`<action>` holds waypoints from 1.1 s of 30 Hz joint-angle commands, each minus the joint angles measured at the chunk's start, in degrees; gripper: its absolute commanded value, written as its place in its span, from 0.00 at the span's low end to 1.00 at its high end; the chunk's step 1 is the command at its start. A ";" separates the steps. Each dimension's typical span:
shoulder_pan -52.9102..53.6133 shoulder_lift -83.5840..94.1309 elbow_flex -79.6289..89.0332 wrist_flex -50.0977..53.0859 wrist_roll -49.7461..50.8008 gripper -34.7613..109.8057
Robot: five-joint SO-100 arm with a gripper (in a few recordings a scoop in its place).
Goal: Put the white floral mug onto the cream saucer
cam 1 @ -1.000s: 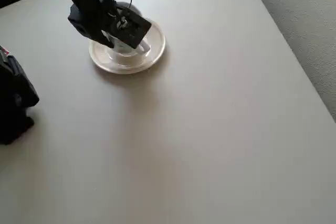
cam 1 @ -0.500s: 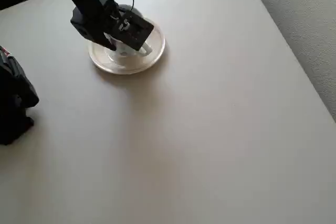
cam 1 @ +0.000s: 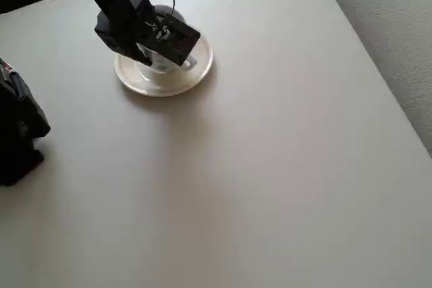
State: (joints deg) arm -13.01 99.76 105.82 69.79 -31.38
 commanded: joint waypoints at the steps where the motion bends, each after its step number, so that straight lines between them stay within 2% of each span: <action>1: -1.05 0.79 -0.26 1.49 -1.23 0.31; 14: -1.76 6.33 -1.58 5.19 -1.41 0.37; 23: 0.79 13.18 -19.34 18.63 7.73 0.35; 26: 4.57 15.29 -25.66 23.91 14.24 0.23; 31: 14.68 25.22 -22.50 26.10 22.59 0.23; 33: 18.90 30.94 -16.44 22.68 24.52 0.23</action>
State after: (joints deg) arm -1.14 120.06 86.92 93.87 -12.22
